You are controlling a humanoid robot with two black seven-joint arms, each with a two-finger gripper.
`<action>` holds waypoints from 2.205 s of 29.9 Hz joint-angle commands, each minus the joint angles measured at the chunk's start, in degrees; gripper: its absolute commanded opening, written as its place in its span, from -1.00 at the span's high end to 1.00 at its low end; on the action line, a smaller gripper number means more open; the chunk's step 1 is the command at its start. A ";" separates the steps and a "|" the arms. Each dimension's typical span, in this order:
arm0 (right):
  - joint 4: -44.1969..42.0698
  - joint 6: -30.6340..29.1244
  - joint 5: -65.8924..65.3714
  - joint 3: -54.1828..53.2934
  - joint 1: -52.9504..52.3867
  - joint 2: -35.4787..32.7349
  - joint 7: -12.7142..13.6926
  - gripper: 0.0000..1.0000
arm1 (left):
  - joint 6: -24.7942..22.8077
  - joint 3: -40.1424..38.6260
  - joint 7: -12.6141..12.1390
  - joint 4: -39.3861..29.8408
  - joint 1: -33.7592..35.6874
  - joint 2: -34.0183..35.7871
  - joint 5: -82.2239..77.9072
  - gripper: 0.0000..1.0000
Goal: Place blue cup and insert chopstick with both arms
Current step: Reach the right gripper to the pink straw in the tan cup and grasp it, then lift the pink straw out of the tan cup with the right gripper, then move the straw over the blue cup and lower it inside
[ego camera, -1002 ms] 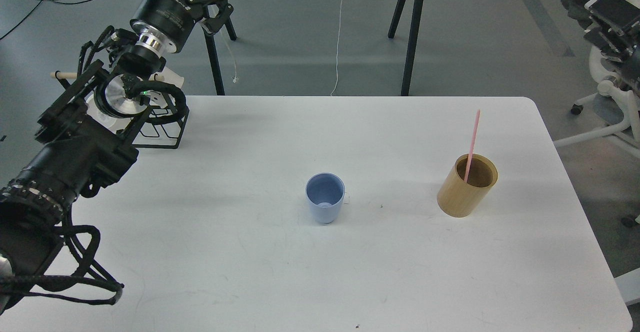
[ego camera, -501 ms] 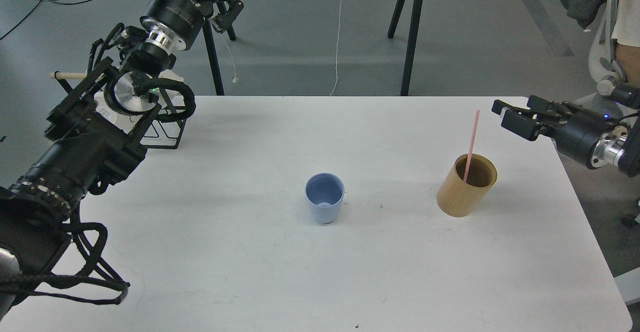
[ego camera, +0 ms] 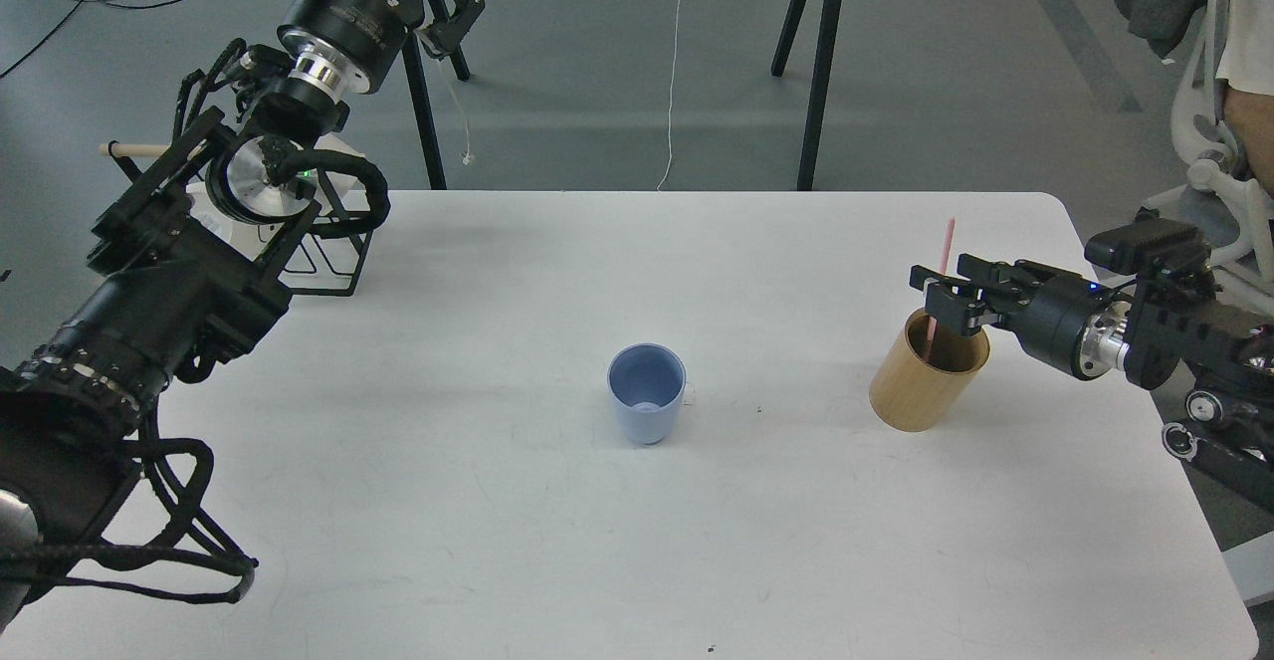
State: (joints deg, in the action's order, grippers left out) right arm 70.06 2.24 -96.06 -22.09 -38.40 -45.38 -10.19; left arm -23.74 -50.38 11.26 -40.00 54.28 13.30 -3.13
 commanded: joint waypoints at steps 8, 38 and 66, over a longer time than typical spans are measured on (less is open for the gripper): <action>-0.54 -0.04 -2.90 0.29 0.08 0.03 0.26 0.17 | 0.19 -0.07 0.25 0.01 -0.67 -0.47 0.05 -0.99; 2.71 -0.30 -2.72 0.20 -0.27 -1.81 0.61 0.96 | 0.19 -0.07 0.17 0.01 -0.84 -0.38 -0.03 -0.99; 17.22 -5.23 9.49 0.98 -13.63 6.60 5.00 0.98 | 0.28 0.28 -0.01 0.01 -0.76 -0.30 0.05 -0.99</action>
State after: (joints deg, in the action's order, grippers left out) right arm 87.30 -2.87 -86.75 -24.24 -51.95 -43.83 -5.12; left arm -23.48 -50.10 11.25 -39.99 53.44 13.02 -3.07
